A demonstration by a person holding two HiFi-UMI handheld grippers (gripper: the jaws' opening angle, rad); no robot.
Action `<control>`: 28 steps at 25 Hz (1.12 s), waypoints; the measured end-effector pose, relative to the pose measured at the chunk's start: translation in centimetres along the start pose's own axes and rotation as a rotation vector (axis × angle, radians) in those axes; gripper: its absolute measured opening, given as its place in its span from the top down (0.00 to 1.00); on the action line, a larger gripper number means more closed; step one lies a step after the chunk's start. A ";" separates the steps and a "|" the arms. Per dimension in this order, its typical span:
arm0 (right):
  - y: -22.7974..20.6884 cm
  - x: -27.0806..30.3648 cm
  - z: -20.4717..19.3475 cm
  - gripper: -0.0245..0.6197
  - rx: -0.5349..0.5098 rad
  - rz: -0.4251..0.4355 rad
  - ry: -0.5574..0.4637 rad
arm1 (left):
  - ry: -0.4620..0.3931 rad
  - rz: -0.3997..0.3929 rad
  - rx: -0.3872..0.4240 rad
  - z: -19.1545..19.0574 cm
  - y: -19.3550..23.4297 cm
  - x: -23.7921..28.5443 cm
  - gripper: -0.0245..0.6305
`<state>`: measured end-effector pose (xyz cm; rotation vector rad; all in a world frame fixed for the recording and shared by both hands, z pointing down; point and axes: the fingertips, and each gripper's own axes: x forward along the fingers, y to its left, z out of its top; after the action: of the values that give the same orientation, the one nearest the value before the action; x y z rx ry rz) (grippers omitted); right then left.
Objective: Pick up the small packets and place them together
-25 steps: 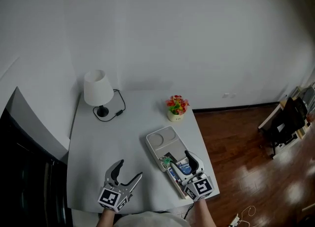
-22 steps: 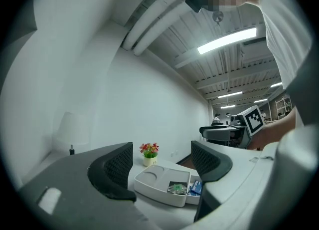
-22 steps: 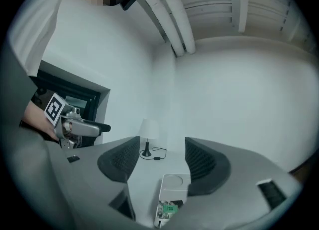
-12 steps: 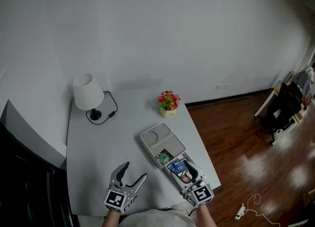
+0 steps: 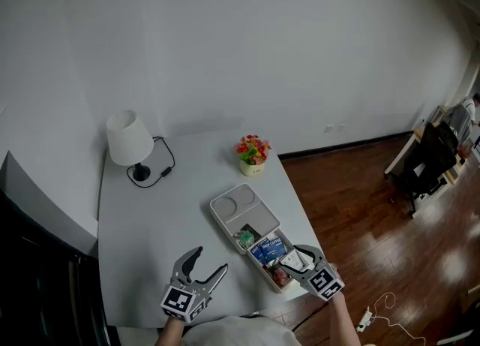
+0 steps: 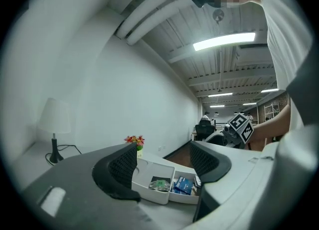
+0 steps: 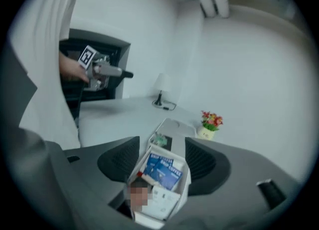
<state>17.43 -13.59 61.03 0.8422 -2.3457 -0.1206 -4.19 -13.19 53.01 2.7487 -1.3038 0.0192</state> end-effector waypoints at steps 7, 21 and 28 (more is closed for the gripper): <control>2.7 2.2 -8.5 0.53 -0.239 0.333 0.319 | 0.036 -0.017 -0.024 -1.4 -1.0 0.1 0.45; 7.7 7.3 -15.9 0.47 -0.619 0.673 0.603 | 0.049 0.074 -0.025 -1.9 -0.1 -2.3 0.45; 8.2 8.6 -18.3 0.51 -0.699 0.704 0.656 | 0.041 0.123 -0.030 -1.8 0.8 -3.6 0.46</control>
<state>18.77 -10.06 82.47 -0.2742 -1.6554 -0.2881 -7.00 -10.75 54.69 2.6251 -1.4486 0.0645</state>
